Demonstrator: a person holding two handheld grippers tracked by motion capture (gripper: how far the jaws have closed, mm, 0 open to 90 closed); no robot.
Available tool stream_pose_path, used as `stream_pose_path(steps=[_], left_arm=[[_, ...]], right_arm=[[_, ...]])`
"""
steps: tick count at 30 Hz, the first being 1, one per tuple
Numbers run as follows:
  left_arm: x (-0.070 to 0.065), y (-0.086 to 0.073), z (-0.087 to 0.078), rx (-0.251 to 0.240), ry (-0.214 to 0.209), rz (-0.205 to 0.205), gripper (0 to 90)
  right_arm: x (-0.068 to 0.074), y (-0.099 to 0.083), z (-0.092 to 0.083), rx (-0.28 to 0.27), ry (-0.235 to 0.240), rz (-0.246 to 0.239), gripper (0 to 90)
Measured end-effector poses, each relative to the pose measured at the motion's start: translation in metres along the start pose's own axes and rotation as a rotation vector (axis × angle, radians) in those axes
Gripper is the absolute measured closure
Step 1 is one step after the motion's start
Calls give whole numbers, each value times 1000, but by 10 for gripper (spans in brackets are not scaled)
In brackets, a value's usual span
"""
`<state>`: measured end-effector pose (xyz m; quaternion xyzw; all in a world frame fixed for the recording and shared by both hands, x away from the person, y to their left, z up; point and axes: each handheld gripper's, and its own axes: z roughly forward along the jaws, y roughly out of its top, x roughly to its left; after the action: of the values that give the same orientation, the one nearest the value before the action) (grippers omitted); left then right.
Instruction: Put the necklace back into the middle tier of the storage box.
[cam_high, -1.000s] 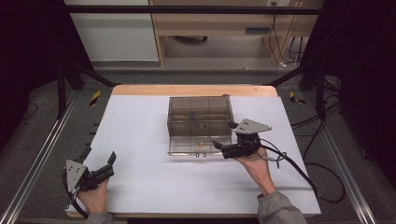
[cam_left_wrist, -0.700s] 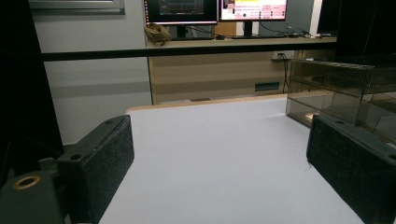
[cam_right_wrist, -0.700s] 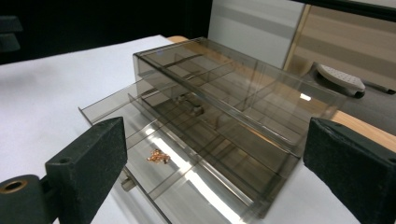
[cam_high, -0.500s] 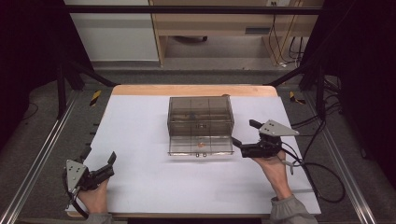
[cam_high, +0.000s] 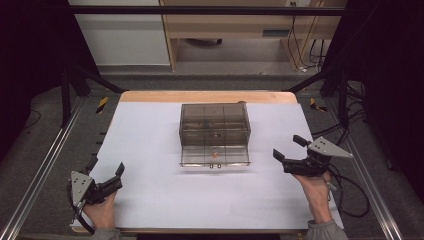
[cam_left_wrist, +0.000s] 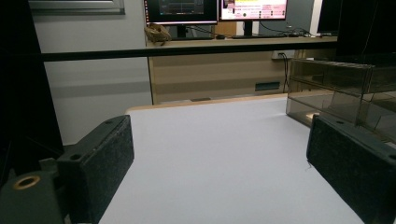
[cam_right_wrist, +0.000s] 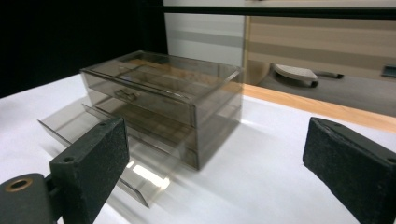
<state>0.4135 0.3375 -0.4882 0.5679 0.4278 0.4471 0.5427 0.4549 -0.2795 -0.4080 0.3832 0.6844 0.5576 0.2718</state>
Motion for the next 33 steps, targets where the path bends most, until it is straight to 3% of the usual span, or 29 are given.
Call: stream_pose_path(steps=[11, 17, 21, 33], left_arm=[[0, 0, 0, 2, 0, -1, 73], [0, 0, 0, 2, 0, -1, 73], [0, 0, 0, 2, 0, -1, 72], [0, 0, 0, 2, 0, 0, 71]], right_arm=[[-12, -27, -22, -19, -97, 50, 76], [-8, -41, -28, -8, -183, -3, 72], [-7, -51, -33, -34, -204, 15, 69], [-8, -76, -38, -24, -220, 68, 69]])
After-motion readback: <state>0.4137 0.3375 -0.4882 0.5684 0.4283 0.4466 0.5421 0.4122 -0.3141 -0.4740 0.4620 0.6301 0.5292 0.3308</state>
